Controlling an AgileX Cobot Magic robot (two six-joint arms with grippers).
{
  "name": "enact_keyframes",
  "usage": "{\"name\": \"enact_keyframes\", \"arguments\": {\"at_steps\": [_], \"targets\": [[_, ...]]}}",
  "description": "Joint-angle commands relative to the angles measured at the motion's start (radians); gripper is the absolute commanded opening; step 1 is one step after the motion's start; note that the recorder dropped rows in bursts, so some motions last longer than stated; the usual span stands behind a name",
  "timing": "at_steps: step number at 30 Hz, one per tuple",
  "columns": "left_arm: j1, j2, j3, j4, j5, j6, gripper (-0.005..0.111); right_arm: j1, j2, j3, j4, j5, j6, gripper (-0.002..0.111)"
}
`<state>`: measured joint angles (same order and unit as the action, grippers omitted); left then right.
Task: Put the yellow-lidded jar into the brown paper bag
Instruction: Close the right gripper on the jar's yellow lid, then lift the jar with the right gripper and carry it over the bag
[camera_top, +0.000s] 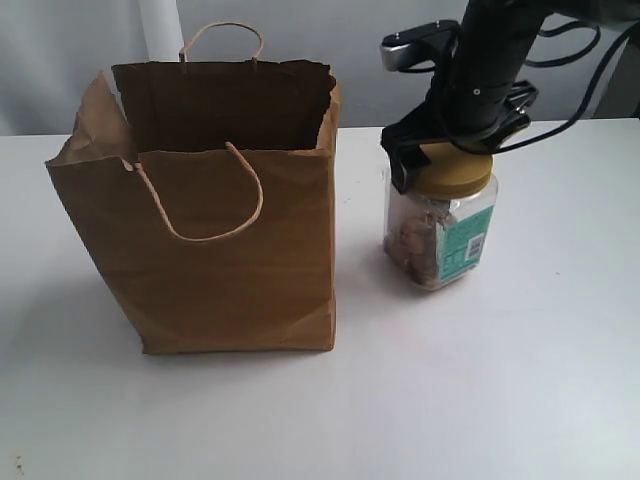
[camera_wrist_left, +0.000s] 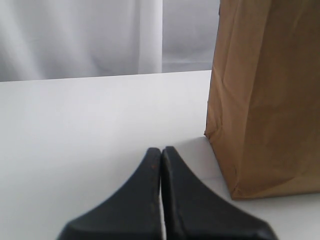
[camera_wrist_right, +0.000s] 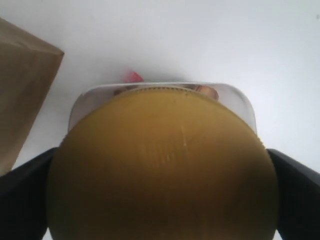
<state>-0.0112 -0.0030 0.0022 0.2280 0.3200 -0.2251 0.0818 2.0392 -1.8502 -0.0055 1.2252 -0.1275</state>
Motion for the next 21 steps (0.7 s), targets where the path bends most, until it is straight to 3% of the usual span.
{"name": "enact_keyframes", "arguments": {"at_steps": [1, 21], "targets": [[-0.005, 0.003, -0.002, -0.004, -0.009, -0.004, 0.001, 0.0, -0.033, -0.081, -0.013, -0.004, 0.035, 0.0], [-0.005, 0.003, -0.002, -0.004, -0.009, -0.004, 0.001, 0.042, -0.34, -0.339, -0.035, -0.004, 0.169, 0.0]]}}
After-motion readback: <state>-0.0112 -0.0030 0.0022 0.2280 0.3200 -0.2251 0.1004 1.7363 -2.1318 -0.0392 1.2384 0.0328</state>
